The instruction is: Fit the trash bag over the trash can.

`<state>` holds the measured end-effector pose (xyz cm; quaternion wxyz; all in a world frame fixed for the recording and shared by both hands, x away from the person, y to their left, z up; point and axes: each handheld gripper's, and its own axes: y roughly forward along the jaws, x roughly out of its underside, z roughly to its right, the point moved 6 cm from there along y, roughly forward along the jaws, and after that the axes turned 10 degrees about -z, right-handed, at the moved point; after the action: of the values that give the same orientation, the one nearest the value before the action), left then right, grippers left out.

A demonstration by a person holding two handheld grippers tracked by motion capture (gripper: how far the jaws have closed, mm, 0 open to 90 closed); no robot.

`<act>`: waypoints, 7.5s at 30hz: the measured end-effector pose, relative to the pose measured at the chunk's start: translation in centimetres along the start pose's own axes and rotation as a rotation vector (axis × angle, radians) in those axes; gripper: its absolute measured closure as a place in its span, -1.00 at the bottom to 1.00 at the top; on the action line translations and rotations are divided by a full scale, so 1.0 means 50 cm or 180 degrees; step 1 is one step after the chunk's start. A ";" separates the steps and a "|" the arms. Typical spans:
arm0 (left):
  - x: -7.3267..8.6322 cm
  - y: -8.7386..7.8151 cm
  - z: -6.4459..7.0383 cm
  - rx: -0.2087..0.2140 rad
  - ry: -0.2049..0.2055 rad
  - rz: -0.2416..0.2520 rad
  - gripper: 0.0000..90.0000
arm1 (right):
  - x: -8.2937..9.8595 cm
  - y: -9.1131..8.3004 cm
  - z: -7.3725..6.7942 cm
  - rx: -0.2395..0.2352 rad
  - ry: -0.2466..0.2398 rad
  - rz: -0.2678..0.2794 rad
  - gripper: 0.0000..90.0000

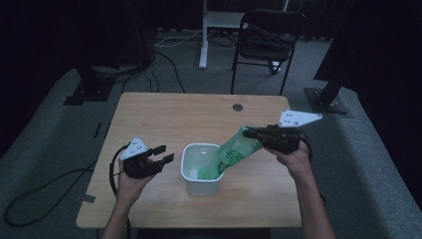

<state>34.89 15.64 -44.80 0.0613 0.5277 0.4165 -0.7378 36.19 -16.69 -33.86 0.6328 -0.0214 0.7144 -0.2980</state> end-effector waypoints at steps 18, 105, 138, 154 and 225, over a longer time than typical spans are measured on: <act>-0.133 0.010 0.094 0.0509 0.0460 0.0174 0.14 | -0.046 0.037 -0.027 -0.0120 -0.0175 -0.0017 1.00; -0.175 0.037 0.159 0.0912 0.0886 0.0228 0.41 | 0.074 0.153 -0.076 -0.0683 -0.0252 -0.0357 0.93; -0.140 0.028 0.156 0.0743 0.0995 0.0069 0.98 | 0.105 0.138 -0.016 -0.0236 0.0116 -0.0429 0.25; -0.125 0.018 0.149 0.0702 0.0983 0.0071 0.98 | 0.123 0.166 0.091 -0.0085 0.0908 -0.0404 0.08; 0.037 0.029 0.068 0.0500 0.0124 0.0290 0.98 | 0.228 0.164 -0.056 -0.0544 0.0845 -0.0527 1.00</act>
<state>32.38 13.06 -46.83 0.0451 0.5635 0.3341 -0.7542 34.19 -13.46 -47.66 0.5021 -0.0942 0.8102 -0.2875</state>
